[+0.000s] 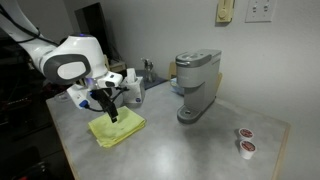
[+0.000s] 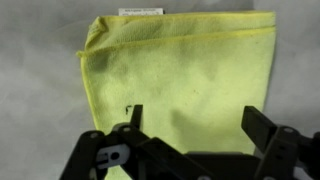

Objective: Unfold the yellow towel once from right to left

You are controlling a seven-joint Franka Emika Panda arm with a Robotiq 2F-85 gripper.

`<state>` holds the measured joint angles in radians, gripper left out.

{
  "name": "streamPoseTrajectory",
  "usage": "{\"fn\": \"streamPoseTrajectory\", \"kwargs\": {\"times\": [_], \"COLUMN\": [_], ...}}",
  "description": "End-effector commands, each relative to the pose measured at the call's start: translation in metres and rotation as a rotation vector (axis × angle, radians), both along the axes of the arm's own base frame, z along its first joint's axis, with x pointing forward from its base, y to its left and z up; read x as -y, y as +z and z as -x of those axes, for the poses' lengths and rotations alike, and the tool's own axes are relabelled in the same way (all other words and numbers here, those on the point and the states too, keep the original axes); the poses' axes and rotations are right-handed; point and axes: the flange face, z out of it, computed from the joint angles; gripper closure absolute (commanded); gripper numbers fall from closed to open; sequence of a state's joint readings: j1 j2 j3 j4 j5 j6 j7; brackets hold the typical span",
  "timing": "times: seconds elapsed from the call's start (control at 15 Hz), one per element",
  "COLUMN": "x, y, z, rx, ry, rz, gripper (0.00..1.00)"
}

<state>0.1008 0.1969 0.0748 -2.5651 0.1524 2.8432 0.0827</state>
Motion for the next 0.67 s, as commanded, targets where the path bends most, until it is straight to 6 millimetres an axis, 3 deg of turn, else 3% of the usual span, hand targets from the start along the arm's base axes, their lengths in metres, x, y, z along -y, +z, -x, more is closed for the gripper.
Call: {"fn": "streamPoseTrajectory", "kwargs": {"times": [0.0, 0.27, 0.6], "x": [0.028, 0.049, 0.048], "y": [-0.035, -0.050, -0.047], "z": [-0.011, -0.018, -0.018], "rx": [-0.051, -0.079, -0.071], "ry": [-0.002, -0.050, -0.063], "rz": [-0.005, -0.004, 0.003], "gripper": [0.00, 0.00, 0.00]}}
